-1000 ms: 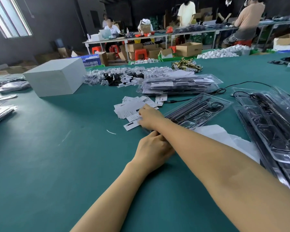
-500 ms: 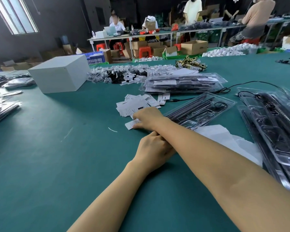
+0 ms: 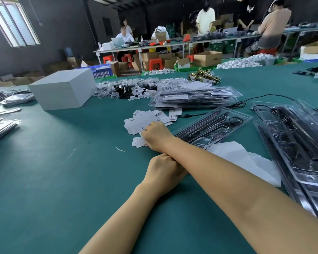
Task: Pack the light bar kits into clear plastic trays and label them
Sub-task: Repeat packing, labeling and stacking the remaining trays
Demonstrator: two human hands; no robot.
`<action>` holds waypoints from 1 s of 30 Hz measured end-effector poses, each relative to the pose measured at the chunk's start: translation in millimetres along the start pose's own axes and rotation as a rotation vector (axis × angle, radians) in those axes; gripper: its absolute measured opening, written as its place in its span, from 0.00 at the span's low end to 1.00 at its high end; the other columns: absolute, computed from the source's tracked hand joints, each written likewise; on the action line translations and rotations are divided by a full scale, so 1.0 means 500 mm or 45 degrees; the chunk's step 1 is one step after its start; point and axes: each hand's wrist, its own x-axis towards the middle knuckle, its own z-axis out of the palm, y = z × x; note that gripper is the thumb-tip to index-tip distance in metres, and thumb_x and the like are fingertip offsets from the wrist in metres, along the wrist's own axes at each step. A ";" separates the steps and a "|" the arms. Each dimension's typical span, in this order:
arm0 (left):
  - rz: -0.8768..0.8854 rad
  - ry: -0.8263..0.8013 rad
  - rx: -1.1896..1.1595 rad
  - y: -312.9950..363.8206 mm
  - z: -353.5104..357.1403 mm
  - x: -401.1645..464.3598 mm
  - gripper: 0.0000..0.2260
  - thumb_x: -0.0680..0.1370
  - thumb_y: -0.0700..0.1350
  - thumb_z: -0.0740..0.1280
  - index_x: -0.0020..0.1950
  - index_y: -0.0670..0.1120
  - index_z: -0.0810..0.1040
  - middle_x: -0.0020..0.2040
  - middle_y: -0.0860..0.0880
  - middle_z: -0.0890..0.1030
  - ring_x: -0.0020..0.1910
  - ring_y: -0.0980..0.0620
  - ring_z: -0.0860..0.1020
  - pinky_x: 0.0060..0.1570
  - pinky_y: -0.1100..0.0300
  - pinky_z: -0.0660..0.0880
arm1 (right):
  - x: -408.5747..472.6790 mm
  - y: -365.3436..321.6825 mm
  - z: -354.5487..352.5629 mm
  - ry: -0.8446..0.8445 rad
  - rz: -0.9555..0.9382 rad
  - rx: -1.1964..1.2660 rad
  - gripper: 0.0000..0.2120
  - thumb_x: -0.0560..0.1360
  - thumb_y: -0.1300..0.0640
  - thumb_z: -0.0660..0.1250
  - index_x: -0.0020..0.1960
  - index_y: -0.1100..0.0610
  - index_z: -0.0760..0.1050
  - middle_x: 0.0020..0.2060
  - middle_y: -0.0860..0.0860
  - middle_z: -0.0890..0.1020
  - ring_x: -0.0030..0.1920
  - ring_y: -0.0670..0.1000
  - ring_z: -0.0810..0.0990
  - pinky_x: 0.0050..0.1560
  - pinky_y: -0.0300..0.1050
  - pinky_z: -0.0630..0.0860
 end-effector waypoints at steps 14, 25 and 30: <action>-0.160 -0.182 -0.117 0.000 0.004 -0.013 0.07 0.75 0.52 0.67 0.43 0.58 0.85 0.56 0.57 0.83 0.38 0.48 0.81 0.37 0.61 0.78 | -0.206 0.132 -0.095 0.789 1.370 1.909 0.02 0.77 0.61 0.64 0.46 0.59 0.75 0.35 0.51 0.78 0.32 0.46 0.76 0.30 0.38 0.72; -0.315 -0.364 -0.196 -0.022 0.003 -0.002 0.11 0.79 0.60 0.61 0.56 0.63 0.81 0.63 0.66 0.76 0.58 0.67 0.75 0.43 0.69 0.65 | -0.355 0.144 -0.030 0.538 1.826 2.370 0.08 0.78 0.68 0.60 0.40 0.63 0.69 0.31 0.56 0.73 0.28 0.50 0.76 0.22 0.38 0.74; -0.351 -0.347 -0.235 -0.022 0.007 -0.001 0.10 0.79 0.58 0.63 0.56 0.62 0.82 0.62 0.65 0.77 0.58 0.67 0.75 0.45 0.69 0.66 | -0.356 0.139 -0.022 0.486 1.809 2.312 0.07 0.77 0.69 0.61 0.40 0.63 0.70 0.31 0.57 0.74 0.27 0.50 0.76 0.22 0.38 0.74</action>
